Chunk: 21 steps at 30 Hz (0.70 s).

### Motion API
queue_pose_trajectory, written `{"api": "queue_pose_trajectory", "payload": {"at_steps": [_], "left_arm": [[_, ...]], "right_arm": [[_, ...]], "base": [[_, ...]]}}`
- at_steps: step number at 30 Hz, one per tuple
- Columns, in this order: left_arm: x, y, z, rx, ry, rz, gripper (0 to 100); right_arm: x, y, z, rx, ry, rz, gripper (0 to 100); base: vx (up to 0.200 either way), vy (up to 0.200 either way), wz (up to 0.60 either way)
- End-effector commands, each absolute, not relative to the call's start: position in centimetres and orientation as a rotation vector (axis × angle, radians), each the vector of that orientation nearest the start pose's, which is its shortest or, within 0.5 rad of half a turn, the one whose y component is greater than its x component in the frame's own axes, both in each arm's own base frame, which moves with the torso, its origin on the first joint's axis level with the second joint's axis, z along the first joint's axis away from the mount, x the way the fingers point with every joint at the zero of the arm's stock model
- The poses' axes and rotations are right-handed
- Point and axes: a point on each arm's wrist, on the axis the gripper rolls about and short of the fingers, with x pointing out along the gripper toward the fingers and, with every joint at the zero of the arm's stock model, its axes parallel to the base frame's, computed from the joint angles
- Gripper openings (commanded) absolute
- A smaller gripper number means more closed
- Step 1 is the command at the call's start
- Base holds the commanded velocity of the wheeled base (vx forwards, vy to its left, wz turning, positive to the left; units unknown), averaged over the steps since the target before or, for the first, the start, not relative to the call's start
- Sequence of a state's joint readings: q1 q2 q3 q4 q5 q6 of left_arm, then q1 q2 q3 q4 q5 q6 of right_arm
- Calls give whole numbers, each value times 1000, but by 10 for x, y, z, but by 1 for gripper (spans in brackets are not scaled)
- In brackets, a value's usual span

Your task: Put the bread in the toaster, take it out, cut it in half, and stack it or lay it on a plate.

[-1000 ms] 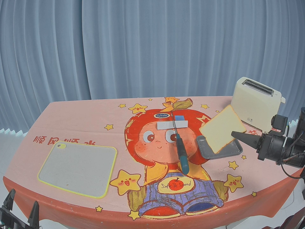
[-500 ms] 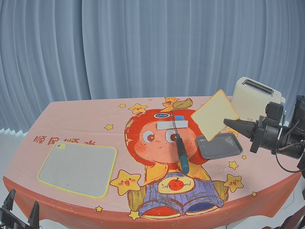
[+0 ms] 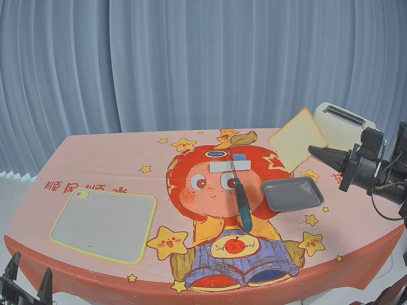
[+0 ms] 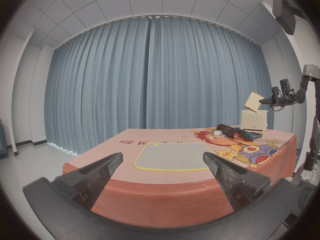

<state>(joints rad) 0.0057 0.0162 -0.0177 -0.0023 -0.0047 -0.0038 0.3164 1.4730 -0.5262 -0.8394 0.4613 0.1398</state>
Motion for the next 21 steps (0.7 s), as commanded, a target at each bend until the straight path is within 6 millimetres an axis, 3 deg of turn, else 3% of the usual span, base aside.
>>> {"api": "queue_pose_trajectory", "payload": {"at_steps": [1,14,21], "left_arm": [[-23,0,76,-5,-3,2,100],[-23,0,76,-5,-3,2,100],[-23,0,76,-5,-3,2,100]], "right_arm": [[220,79,192,131,149,756,0],[232,45,203,73,80,668,0],[228,32,212,54,38,668,0]], "base": [[0,0,0],[0,0,0],[0,0,0]]}}
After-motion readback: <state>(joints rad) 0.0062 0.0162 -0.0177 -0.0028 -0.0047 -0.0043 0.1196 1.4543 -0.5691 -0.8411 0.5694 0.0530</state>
